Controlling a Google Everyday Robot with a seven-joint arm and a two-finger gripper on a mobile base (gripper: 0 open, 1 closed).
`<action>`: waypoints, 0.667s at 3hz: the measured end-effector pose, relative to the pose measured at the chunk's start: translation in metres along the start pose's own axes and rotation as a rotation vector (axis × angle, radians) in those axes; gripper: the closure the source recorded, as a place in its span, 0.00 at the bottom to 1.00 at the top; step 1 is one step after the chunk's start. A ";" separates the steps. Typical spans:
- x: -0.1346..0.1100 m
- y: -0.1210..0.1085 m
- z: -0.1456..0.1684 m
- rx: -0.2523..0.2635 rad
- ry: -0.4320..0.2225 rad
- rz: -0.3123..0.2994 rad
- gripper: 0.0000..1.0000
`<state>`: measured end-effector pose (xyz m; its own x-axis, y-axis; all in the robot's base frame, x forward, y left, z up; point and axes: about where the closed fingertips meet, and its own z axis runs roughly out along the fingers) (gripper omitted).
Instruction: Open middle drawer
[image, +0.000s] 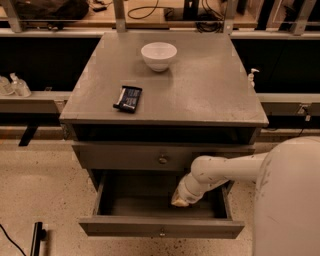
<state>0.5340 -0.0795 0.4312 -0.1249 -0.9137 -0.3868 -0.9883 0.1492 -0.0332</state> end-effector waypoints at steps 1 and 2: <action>0.008 0.022 0.029 -0.084 0.016 0.004 1.00; 0.011 0.038 0.038 -0.152 0.025 -0.005 1.00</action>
Offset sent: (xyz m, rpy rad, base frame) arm -0.0526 0.0108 -0.0502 -0.0084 0.2082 0.1008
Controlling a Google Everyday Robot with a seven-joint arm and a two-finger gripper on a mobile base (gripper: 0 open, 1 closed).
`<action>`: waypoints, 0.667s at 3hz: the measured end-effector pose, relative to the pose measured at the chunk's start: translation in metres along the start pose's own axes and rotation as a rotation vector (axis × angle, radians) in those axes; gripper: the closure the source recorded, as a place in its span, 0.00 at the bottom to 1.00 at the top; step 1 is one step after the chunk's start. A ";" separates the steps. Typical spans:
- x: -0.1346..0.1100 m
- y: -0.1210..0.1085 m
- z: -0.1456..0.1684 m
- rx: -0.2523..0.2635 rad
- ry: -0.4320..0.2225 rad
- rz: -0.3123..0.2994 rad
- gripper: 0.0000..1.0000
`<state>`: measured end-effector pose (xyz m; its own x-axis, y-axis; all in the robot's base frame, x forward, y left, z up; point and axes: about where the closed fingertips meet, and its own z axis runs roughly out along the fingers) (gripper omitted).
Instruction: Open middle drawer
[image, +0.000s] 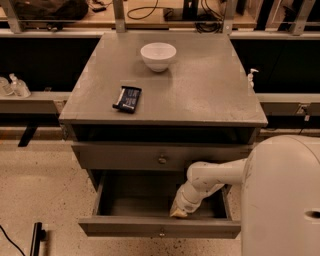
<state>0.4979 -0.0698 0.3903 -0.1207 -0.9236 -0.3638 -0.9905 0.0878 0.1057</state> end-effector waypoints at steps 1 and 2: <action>0.002 0.017 0.004 -0.074 -0.027 -0.010 1.00; 0.000 0.036 -0.003 -0.138 -0.081 -0.033 1.00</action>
Offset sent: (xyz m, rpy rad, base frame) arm -0.0568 -0.0017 0.0217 0.1807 0.1593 0.1236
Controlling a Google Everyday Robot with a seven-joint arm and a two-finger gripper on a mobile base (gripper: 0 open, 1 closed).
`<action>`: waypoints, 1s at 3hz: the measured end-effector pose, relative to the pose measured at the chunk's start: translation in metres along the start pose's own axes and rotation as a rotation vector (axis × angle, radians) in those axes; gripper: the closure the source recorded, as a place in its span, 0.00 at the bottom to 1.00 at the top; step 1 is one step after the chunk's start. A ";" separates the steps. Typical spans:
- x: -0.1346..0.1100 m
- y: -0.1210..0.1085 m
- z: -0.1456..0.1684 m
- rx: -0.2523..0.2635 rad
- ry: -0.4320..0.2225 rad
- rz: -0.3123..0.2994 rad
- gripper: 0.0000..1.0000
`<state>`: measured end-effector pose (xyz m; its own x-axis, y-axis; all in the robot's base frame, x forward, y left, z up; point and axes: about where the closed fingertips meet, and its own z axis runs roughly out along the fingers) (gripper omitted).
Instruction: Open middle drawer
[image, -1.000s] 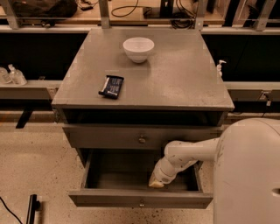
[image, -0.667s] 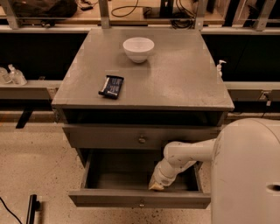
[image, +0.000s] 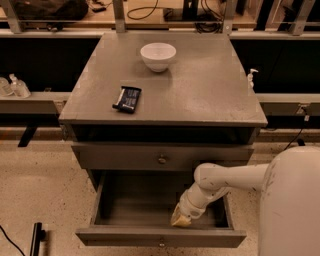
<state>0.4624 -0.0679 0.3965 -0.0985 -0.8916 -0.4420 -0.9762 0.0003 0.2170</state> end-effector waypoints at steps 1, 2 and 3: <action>-0.007 0.023 -0.006 -0.059 -0.042 -0.035 1.00; -0.016 0.044 -0.011 -0.111 -0.064 -0.072 1.00; -0.020 0.058 -0.015 -0.151 -0.075 -0.087 1.00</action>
Offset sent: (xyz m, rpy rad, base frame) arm -0.0593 0.0138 0.0455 0.1271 0.0946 0.1553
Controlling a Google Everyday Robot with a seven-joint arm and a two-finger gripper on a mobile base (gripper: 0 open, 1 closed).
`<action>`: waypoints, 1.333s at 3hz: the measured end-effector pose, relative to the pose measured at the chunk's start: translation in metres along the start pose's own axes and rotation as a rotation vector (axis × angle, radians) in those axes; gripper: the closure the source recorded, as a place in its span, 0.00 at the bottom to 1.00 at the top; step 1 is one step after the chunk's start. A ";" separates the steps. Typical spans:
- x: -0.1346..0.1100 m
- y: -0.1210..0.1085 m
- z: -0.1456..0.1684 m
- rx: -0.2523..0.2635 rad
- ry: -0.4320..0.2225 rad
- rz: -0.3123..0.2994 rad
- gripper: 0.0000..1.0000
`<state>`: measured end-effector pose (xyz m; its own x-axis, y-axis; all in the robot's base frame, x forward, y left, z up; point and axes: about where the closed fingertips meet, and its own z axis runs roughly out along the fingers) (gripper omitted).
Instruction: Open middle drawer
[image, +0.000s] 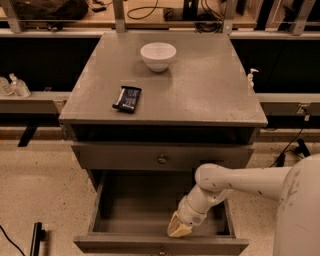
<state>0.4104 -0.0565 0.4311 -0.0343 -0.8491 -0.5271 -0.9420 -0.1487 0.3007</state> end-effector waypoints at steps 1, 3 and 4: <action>-0.004 0.004 -0.004 -0.006 -0.003 -0.005 1.00; -0.005 -0.020 -0.019 0.091 0.015 0.026 1.00; 0.000 -0.059 -0.027 0.235 0.051 0.088 1.00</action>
Offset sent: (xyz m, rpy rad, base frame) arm 0.0397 -0.0047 0.0217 -0.0434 -0.0931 -0.0832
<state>0.4751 -0.0611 0.4347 -0.1088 -0.8788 -0.4645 -0.9880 0.0442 0.1479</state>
